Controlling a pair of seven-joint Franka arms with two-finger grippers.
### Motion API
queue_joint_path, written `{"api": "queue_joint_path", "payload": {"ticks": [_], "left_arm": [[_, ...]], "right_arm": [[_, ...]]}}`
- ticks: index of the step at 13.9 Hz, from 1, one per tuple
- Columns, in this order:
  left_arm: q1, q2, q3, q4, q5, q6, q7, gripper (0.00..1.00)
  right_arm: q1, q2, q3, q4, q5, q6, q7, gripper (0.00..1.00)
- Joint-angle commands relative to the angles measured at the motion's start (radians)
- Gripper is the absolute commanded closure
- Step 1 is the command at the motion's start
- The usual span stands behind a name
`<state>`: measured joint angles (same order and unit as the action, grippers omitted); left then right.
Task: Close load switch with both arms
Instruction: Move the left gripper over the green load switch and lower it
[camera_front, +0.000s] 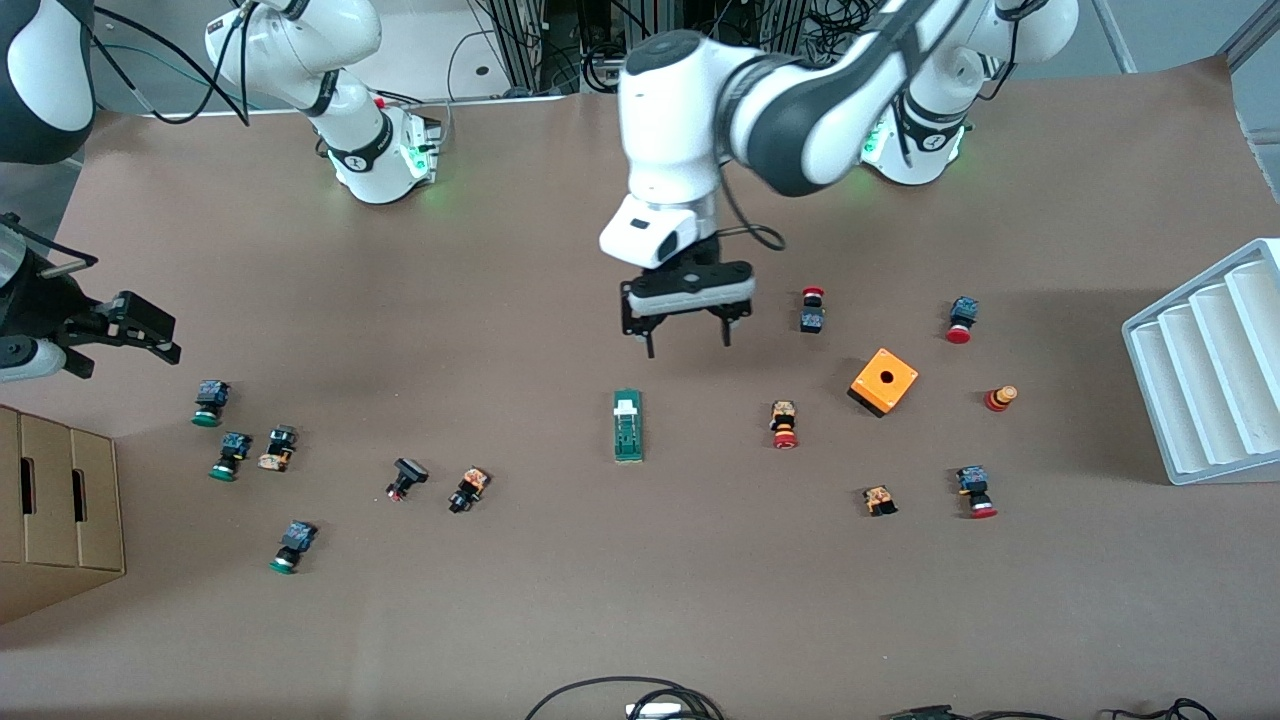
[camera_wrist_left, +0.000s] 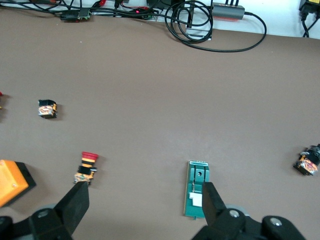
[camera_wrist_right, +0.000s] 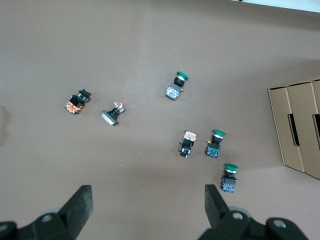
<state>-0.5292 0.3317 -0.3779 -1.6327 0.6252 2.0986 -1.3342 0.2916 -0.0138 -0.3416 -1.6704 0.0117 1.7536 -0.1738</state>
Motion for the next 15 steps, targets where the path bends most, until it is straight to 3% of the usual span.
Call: {"api": "queue_joint_path", "payload": {"ticks": [1, 5, 9, 15], "left_arm": [[-0.046, 0.049, -0.007, 0.002, 0.114, 0.015, -0.17, 0.0], [-0.087, 0.131, -0.009, 0.007, 0.29, 0.032, -0.365, 0.0], [-0.114, 0.222, -0.019, 0.008, 0.54, 0.037, -0.546, 0.0], [-0.196, 0.317, -0.019, 0.01, 0.709, -0.009, -0.695, 0.0]], "right_arm": [[0.004, 0.006, -0.004, 0.015, 0.002, 0.003, 0.013, 0.0], [-0.003, 0.014, -0.007, 0.015, 0.002, 0.004, 0.01, 0.0], [-0.011, 0.015, -0.011, 0.015, 0.005, 0.027, 0.014, 0.0], [0.001, 0.058, -0.008, 0.014, 0.005, 0.021, 0.007, 0.0]]}}
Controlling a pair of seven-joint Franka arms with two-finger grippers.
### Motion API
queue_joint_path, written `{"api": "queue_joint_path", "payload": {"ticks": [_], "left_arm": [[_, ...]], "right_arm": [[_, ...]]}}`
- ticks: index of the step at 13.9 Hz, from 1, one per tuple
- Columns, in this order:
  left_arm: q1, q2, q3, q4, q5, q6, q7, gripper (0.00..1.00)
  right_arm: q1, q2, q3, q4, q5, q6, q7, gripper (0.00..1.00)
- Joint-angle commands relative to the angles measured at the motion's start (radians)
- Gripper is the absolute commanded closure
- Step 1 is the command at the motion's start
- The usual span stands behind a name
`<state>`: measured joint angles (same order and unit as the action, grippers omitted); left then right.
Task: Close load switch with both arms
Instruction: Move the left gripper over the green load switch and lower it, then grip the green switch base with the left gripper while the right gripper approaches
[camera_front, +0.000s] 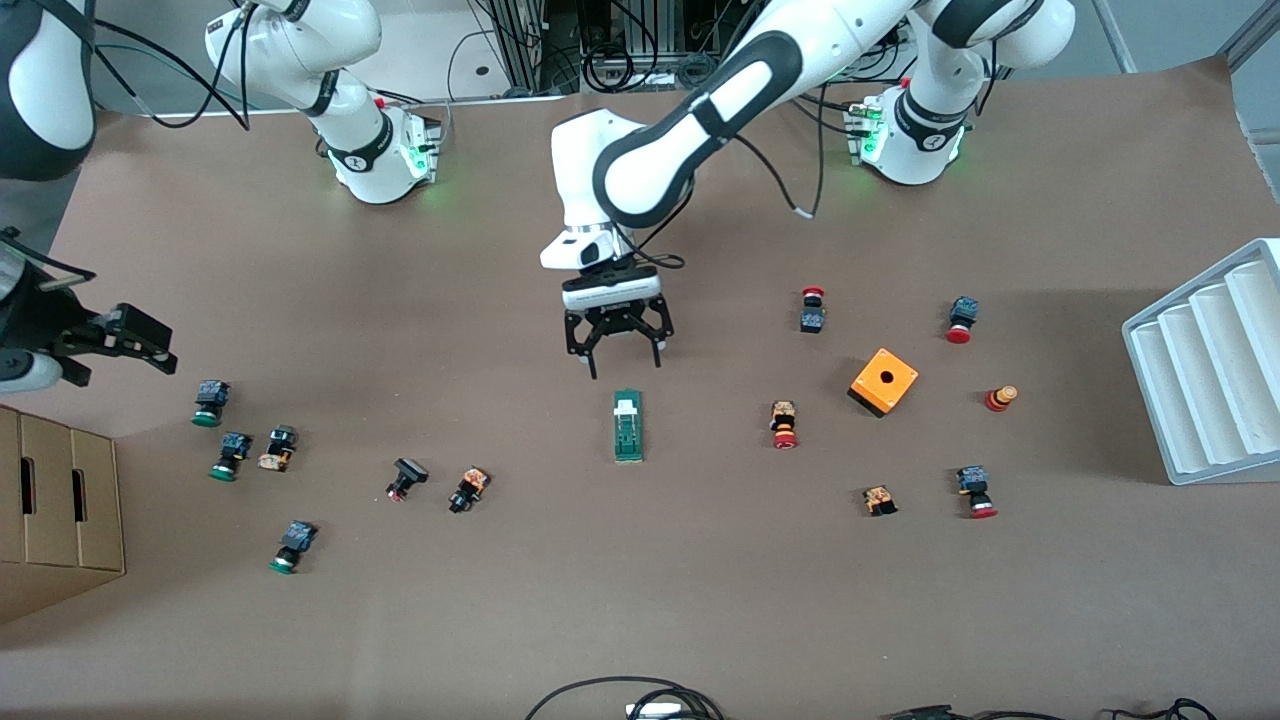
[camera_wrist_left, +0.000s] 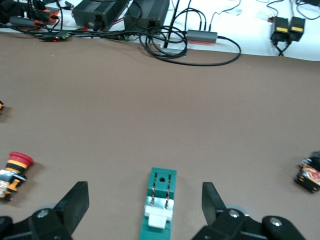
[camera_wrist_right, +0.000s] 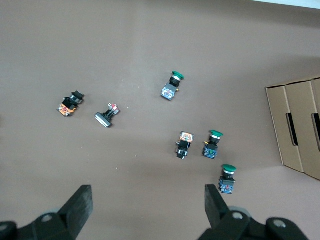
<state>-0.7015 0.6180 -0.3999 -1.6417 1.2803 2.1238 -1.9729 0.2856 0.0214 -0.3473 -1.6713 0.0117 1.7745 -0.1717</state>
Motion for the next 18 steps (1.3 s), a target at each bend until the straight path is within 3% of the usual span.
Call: {"api": "queue_joint_path", "payload": {"ticks": [1, 4, 6, 9, 14, 18], "left_arm": [[-0.029, 0.052, 0.001, 0.019, 0.089, -0.053, -0.087, 0.0], [-0.058, 0.097, 0.003, 0.019, 0.203, -0.077, -0.219, 0.0], [-0.062, 0.14, -0.007, 0.019, 0.261, -0.16, -0.303, 0.0], [-0.061, 0.187, -0.039, 0.016, 0.399, -0.212, -0.466, 0.0], [-0.061, 0.23, -0.051, 0.02, 0.437, -0.251, -0.471, 0.0], [-0.061, 0.298, -0.051, 0.034, 0.542, -0.249, -0.422, 0.0]], "right_arm": [[0.01, 0.026, -0.002, 0.015, 0.004, 0.0, -0.002, 0.0], [0.007, 0.034, -0.001, 0.01, 0.005, -0.007, 0.0, 0.0], [0.01, 0.035, 0.004, 0.012, 0.025, -0.009, 0.011, 0.0], [0.011, 0.072, 0.002, 0.019, 0.181, -0.006, 0.069, 0.0], [0.114, 0.182, 0.025, 0.105, 0.226, -0.004, 0.419, 0.0], [0.231, 0.271, 0.025, 0.168, 0.292, 0.01, 0.852, 0.0]]}}
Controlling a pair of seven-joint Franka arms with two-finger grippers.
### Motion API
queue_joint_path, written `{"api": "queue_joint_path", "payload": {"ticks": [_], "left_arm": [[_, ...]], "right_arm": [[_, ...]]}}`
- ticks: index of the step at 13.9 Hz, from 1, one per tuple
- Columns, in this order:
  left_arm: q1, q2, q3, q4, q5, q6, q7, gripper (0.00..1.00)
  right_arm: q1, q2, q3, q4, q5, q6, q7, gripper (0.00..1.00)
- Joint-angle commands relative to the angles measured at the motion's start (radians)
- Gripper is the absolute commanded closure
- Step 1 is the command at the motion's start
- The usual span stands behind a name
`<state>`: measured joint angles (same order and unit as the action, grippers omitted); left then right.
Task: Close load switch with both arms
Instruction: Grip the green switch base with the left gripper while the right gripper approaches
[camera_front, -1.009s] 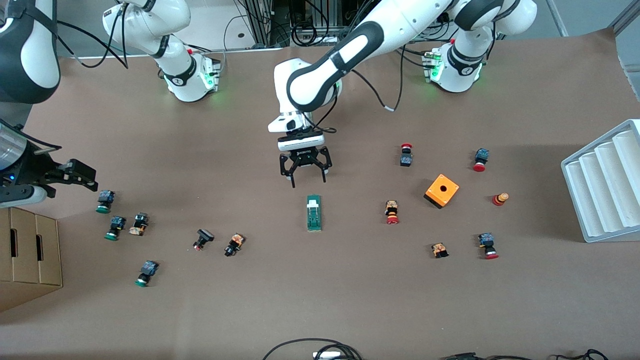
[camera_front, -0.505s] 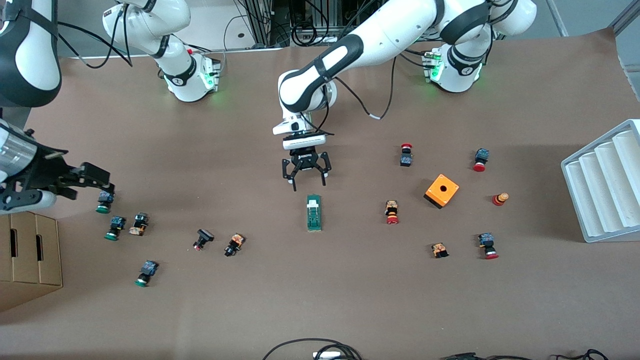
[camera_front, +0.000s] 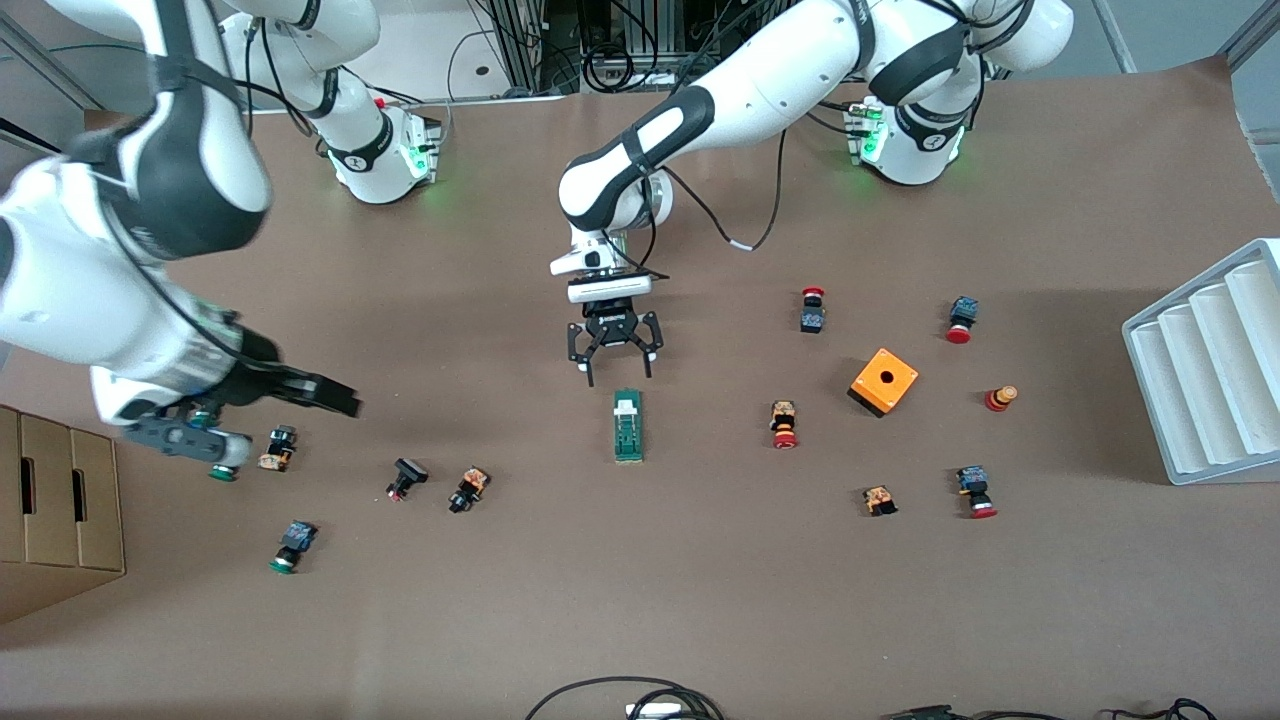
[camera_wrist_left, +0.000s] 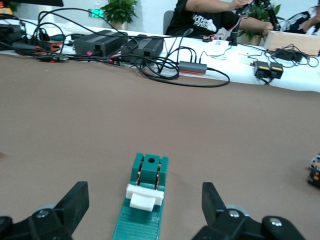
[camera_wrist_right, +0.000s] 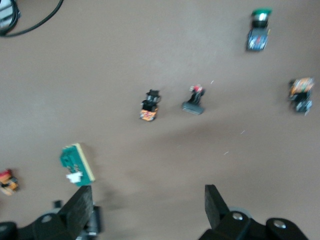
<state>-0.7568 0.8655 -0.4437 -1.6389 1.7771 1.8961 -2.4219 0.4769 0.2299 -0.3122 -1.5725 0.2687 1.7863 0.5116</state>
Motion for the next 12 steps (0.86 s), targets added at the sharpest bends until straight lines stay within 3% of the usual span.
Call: {"api": "queue_joint_path", "payload": {"ticks": [1, 7, 12], "left_arm": [[-0.007, 0.064, -0.006, 0.033, 0.05, -0.022, 0.033, 0.0], [-0.032, 0.13, -0.004, 0.074, 0.097, -0.08, 0.032, 0.0], [-0.026, 0.158, -0.001, 0.077, 0.123, -0.078, 0.03, 0.0]], "right_arm": [[0.073, 0.087, -0.01, 0.086, 0.049, 0.014, 0.274, 0.0], [0.256, 0.253, -0.013, 0.178, 0.09, 0.175, 0.893, 0.0], [0.342, 0.367, -0.018, 0.22, 0.09, 0.281, 1.175, 0.0]]}}
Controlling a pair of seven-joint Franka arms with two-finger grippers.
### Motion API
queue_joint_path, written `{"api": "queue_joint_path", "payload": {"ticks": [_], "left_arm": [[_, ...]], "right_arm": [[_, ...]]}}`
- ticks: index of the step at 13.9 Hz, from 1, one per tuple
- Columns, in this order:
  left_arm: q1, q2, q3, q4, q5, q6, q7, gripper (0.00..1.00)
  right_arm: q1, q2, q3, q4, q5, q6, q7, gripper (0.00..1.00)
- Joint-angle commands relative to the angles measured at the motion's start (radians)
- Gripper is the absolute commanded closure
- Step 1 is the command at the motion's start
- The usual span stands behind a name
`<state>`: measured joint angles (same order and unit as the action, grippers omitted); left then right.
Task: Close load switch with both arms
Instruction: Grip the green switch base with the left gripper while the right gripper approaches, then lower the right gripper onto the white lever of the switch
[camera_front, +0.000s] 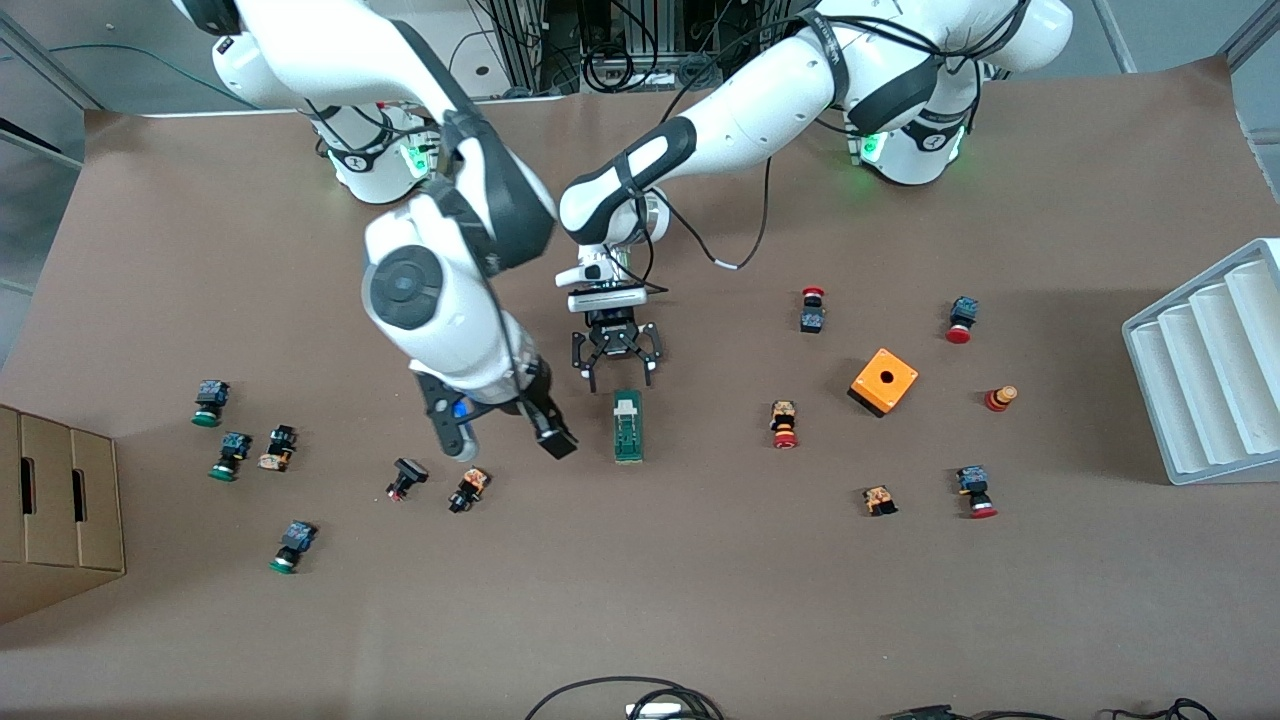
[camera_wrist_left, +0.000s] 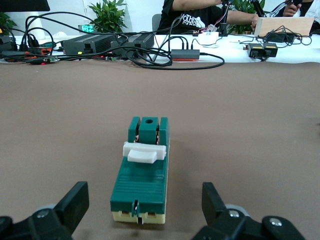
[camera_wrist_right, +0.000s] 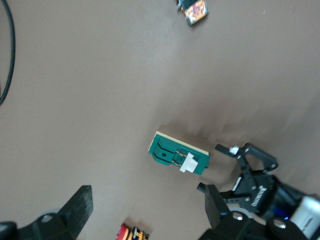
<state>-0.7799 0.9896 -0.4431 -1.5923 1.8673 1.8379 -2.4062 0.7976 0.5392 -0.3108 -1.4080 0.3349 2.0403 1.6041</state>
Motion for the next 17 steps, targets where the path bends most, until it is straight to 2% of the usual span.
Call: {"api": "queue_joint_path", "payload": {"ticks": [1, 8, 11, 17], "left_arm": [[0.001, 0.037, -0.002, 0.035, 0.045, -0.02, 0.015, 0.0], [0.017, 0.06, 0.0, 0.071, 0.076, -0.016, 0.013, 0.0], [0.018, 0.098, 0.0, 0.106, 0.084, -0.016, 0.012, 0.0], [0.008, 0.118, -0.002, 0.109, 0.095, -0.077, 0.004, 0.0]], "right_arm": [[0.035, 0.074, -0.021, 0.055, 0.023, 0.052, 0.133, 0.0], [0.094, 0.151, -0.019, 0.041, 0.024, 0.158, 0.292, 0.0], [0.097, 0.166, -0.017, 0.041, 0.026, 0.161, 0.315, 0.01], [0.098, 0.182, -0.016, 0.04, 0.027, 0.161, 0.326, 0.01]]}}
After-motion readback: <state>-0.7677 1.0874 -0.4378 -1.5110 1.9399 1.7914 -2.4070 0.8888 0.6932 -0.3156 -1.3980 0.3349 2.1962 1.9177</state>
